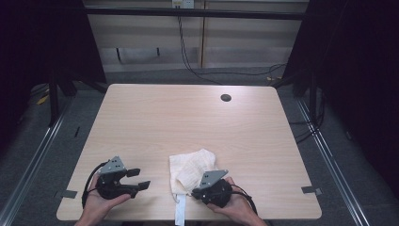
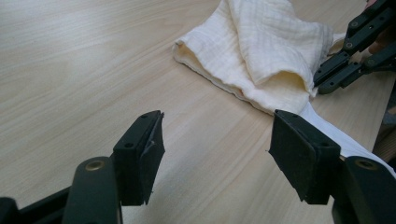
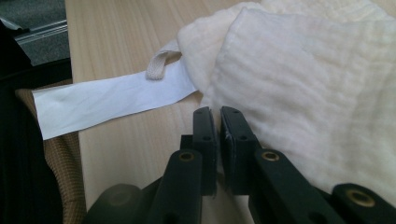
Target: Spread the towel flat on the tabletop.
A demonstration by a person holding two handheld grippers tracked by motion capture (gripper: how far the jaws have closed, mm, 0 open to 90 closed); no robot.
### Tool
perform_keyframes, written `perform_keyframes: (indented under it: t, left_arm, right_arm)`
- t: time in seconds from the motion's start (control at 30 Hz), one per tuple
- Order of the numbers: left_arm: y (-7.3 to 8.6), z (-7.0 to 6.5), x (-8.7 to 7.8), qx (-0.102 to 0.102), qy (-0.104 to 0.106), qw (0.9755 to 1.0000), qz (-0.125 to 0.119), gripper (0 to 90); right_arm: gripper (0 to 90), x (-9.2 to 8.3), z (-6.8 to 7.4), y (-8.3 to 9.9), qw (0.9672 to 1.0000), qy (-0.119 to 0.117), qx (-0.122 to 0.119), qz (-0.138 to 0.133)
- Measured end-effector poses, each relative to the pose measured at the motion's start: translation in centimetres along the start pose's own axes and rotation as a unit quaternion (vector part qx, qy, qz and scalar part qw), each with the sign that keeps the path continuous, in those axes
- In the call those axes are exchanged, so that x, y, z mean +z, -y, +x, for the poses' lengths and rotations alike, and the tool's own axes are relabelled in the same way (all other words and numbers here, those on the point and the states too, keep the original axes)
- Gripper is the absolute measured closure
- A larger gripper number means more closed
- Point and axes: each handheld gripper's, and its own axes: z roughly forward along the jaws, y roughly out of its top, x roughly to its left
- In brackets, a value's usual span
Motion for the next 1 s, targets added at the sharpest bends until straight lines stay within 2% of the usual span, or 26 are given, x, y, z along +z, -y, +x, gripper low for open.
perform_keyframes:
  t: [0.13,0.17,0.2,0.23,0.3,0.33,0.37,0.4,0.5,0.57,0.7,0.73,0.83,0.93,0.97,1.0]
  left_arm:
    - [0.0,0.0,-0.1,-0.003,0.001,1.0,-0.001,35.0]
    - [0.1,0.0,-0.1,-0.003,0.011,0.9999,-0.001,38.5]
    - [0.1,0.0,-0.1,0.002,0.02,0.9998,0.0,45.8]
    - [0.1,0.0,-0.1,0.002,0.02,0.9998,0.0,48.4]
    - [-0.1,-0.2,0.0,0.006,0.023,0.9997,-0.002,49.3]
    - [-0.3,-0.6,0.3,0.013,0.035,0.9993,-0.003,50.9]
    - [-0.3,-0.6,0.3,0.013,0.035,0.9993,-0.003,51.3]
    - [-0.6,-1.0,0.7,0.014,0.046,0.9989,-0.002,51.5]
    - [-0.9,-1.4,1.3,0.02,0.053,0.9984,0.0,53.4]
    - [-1.1,-1.7,1.5,0.021,0.052,0.9984,0.002,58.9]
    - [-1.6,-1.9,1.7,0.019,0.053,0.9984,0.0,60.9]
    - [-2.1,-2.0,1.6,0.023,0.057,0.9981,-0.005,61.1]
    - [-2.8,-2.3,1.7,0.029,0.061,0.9977,-0.01,62.0]
    - [-3.5,-2.6,2.4,0.042,0.079,0.9959,-0.008,65.5]
    - [-3.7,-2.5,2.8,0.038,0.09,0.9952,-0.009,66.1]
    - [-4.0,-2.5,3.2,0.039,0.091,0.9951,-0.008,66.1]
  right_arm:
    - [87.2,-0.3,-0.3,-0.1,0.9999,-0.008,0.014,0.0]
    - [87.2,-0.5,-0.4,-0.1,0.9998,-0.006,0.019,-0.007]
    - [87.2,-1.0,-0.6,-0.2,0.9994,-0.004,0.032,-0.016]
    - [87.2,-1.6,-1.1,-0.3,0.9985,-0.012,0.043,-0.032]
    - [87.3,-2.7,-1.7,-0.3,0.9968,-0.007,0.059,-0.053]
    - [87.3,-3.2,-2.0,-0.2,0.996,-0.005,0.065,-0.061]
    - [87.3,-3.6,-2.2,-0.2,0.9954,-0.002,0.07,-0.066]
    - [87.4,-4.0,-2.5,-0.1,0.9944,0.0,0.077,-0.073]
    - [87.4,-5.5,-3.3,0.0,0.9914,0.012,0.09,-0.094]
    - [87.5,-6.6,-3.8,0.1,0.9893,0.023,0.097,-0.106]
    - [87.5,-7.8,-4.5,0.5,0.9871,0.04,0.106,-0.113]
    - [87.5,-8.4,-4.9,0.8,0.9856,0.046,0.112,-0.118]
    - [87.5,-9.1,-5.5,1.2,0.9844,0.054,0.12,-0.116]
    - [87.5,-9.7,-6.1,1.7,0.9836,0.065,0.127,-0.111]
    - [87.5,-9.8,-6.3,1.9,0.9828,0.066,0.131,-0.112]
    - [87.5,-9.8,-6.5,2.1,0.9823,0.067,0.134,-0.112]
